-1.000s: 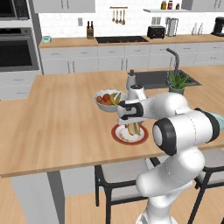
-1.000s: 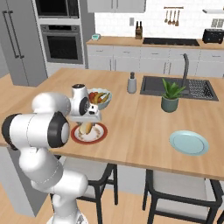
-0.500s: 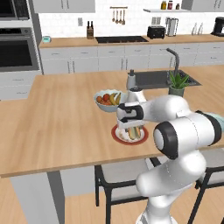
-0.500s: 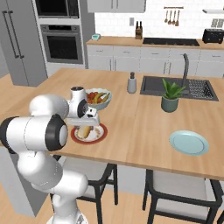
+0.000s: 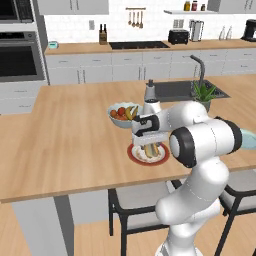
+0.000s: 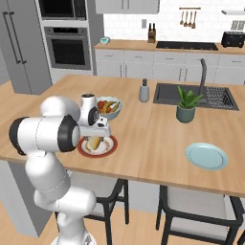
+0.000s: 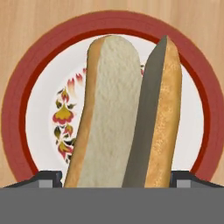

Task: Place one bun and one sausage from the bowl on each plate.

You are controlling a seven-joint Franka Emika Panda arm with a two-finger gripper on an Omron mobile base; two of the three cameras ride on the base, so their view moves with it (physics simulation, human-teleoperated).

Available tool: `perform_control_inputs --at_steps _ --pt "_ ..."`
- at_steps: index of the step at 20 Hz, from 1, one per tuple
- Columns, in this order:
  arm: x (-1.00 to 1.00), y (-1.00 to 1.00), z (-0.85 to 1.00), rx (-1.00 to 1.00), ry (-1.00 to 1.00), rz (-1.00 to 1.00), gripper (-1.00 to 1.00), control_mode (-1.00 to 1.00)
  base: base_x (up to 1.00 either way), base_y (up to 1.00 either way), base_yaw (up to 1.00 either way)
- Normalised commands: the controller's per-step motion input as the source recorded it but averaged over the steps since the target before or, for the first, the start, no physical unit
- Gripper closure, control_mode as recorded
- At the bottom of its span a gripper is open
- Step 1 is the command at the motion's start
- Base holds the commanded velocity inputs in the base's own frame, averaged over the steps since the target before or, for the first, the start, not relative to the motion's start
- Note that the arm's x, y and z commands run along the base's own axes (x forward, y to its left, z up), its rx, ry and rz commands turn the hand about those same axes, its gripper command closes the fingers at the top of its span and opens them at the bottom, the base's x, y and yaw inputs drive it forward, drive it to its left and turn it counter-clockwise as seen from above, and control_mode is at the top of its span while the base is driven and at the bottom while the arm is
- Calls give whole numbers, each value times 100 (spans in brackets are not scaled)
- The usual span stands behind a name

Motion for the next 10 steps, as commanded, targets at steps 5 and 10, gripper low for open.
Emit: perform_control_inputs --at_steps 5,10 --pt "-1 17 -36 0 0 2 100 -100 0 0 0" --pt "-1 17 -38 0 0 3 100 -100 0 0 0"
